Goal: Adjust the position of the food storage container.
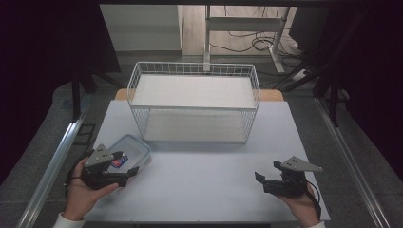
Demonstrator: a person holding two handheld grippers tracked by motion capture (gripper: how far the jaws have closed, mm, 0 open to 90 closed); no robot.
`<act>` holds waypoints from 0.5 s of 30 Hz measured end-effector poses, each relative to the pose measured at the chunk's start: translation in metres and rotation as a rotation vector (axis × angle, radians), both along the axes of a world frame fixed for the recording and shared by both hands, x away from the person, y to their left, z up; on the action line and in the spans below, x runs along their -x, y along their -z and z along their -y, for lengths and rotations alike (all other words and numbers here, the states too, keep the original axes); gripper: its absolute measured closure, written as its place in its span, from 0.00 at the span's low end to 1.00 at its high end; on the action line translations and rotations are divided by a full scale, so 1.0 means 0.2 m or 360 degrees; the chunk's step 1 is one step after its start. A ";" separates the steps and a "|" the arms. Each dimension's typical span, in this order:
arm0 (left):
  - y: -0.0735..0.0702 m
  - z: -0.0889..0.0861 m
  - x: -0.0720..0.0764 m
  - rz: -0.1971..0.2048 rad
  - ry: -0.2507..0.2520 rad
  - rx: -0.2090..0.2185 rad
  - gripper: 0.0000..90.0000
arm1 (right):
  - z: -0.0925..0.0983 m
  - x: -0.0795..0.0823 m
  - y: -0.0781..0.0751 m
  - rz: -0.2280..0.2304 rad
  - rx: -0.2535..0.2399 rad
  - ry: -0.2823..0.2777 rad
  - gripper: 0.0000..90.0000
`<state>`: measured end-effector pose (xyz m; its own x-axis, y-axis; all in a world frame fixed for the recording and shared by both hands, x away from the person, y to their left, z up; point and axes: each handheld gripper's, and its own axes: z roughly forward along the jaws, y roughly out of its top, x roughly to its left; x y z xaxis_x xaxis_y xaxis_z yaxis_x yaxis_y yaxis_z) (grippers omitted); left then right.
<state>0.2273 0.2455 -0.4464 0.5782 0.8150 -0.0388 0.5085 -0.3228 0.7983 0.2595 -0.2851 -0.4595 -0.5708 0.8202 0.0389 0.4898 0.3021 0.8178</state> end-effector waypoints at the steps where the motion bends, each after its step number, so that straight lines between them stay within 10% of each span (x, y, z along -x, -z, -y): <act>1: 0.00 0.00 0.00 0.0000 -0.0001 0.0000 0.23 | 0.00 0.00 0.00 0.0004 0.0005 0.0005 0.19; 15: 0.01 0.01 0.01 0.0003 0.0015 -0.0026 0.23 | 0.01 0.00 0.02 -0.0024 0.0008 0.0086 0.19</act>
<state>0.2257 0.2436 -0.4479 0.5859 0.8100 -0.0248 0.5041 -0.3403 0.7938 0.2604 -0.2873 -0.4631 -0.5250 0.8500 0.0426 0.5176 0.2791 0.8088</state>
